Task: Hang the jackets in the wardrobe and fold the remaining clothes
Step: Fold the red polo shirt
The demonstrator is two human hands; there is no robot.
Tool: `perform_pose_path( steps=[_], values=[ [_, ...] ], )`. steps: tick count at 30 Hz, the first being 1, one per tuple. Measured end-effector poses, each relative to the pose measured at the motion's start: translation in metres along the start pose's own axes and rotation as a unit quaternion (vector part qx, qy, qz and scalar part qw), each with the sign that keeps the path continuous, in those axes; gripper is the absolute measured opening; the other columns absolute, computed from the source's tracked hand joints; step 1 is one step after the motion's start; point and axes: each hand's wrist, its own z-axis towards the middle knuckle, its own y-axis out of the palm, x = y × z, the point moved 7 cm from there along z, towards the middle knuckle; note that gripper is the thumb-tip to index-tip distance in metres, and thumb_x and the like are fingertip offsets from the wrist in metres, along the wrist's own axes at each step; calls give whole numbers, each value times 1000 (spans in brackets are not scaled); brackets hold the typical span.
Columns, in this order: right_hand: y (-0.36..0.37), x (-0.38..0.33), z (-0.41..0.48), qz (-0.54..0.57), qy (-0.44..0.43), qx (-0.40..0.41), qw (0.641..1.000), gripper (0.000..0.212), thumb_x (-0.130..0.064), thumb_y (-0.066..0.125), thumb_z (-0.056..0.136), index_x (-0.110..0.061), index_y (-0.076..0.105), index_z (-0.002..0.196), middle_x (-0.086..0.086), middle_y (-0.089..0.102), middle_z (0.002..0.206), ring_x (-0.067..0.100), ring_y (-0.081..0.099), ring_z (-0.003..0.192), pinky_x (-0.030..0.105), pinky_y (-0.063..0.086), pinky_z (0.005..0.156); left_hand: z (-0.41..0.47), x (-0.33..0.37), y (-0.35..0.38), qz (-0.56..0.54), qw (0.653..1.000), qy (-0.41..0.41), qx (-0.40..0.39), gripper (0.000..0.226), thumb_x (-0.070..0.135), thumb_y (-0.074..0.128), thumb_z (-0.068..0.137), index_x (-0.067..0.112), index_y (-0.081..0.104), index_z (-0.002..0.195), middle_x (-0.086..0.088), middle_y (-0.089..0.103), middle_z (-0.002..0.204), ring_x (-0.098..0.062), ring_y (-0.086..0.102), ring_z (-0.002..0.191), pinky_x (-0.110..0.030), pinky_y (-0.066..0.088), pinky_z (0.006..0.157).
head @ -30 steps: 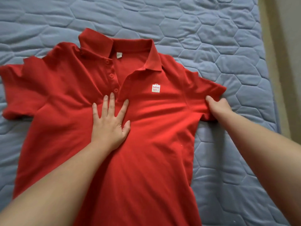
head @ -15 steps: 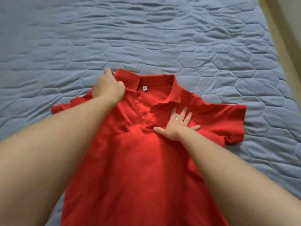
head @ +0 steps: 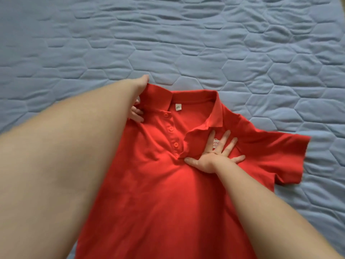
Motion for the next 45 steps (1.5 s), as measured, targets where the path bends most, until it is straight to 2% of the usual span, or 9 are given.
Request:
perform_pose_path(
  steps=[5, 8, 16, 25, 32, 37, 40, 43, 45],
  values=[
    [-1, -2, -3, -1, -5, -22, 1000, 136, -90, 48, 58, -25, -42, 136, 15, -58, 132, 41, -45, 129, 75, -8, 100, 17, 3, -1, 128, 992, -11, 18, 45, 37, 53, 92, -3, 57, 113, -18, 62, 106, -35, 64, 96, -45, 56, 54],
    [-4, -2, -4, -1, -11, -29, 1000, 136, -89, 50, 59, -26, -43, 135, 15, -59, 131, 41, -45, 128, 75, -9, 99, 8, -2, 1, 89, 996, -6, -3, 20, 18, 46, 95, 3, 50, 82, -14, 51, 80, -25, 54, 73, -38, 54, 47],
    [-3, 0, -4, 12, -12, -35, 999, 136, -91, 48, 57, -27, -45, 132, 15, -60, 130, 42, -47, 126, 76, -9, 99, -12, -25, -8, -204, 978, 21, -30, 24, 11, 45, 100, 8, 48, 76, -6, 51, 77, -16, 53, 68, -27, 49, 39],
    [-3, -1, -2, 8, -13, -44, 999, 136, -91, 49, 57, -27, -46, 131, 15, -61, 129, 42, -48, 126, 76, -9, 99, -3, -10, -15, -191, 981, 40, 2, 27, 12, 40, 101, 14, 47, 76, 3, 58, 44, -6, 56, 44, -17, 44, 36],
    [-3, -1, -1, 13, -6, -61, 998, 137, -92, 48, 55, -27, -50, 125, 14, -65, 120, 42, -49, 124, 76, -10, 99, -16, 2, 9, -161, 974, -6, -160, 41, 13, 31, 91, 9, 64, 68, -10, 68, 60, -20, 67, 50, -44, 55, 47],
    [-4, -2, -1, 7, -5, -69, 998, 133, -90, 50, 58, -27, -50, 118, 15, -67, 117, 42, -51, 122, 76, -10, 98, 5, 2, 10, -200, 973, -26, -110, 41, 51, 50, 89, 14, 68, 93, -9, 72, 89, -23, 70, 79, -41, 57, 71],
    [-4, -2, -1, 7, -3, -72, 997, 133, -89, 51, 58, -27, -50, 118, 15, -68, 112, 42, -51, 122, 76, -9, 99, 13, 9, -7, -14, 996, 92, -4, 66, 72, 57, 74, 16, 61, 109, -8, 67, 102, -23, 62, 88, -32, 49, 71],
    [-4, -2, -1, 8, -4, -75, 997, 133, -90, 49, 58, -26, -50, 118, 16, -67, 113, 42, -51, 122, 76, -9, 99, -7, 38, -26, 258, 876, 340, 224, 68, 55, 74, 70, 13, 50, 117, -7, 54, 116, -24, 54, 105, -37, 44, 88],
    [-4, -2, -1, 10, -4, -75, 997, 133, -90, 49, 58, -26, -51, 118, 16, -67, 114, 43, -51, 122, 76, -10, 99, -14, 42, -15, 343, 830, 382, 218, 63, 48, 76, 71, 13, 51, 117, -10, 54, 117, -28, 54, 109, -39, 45, 89]
  ],
)
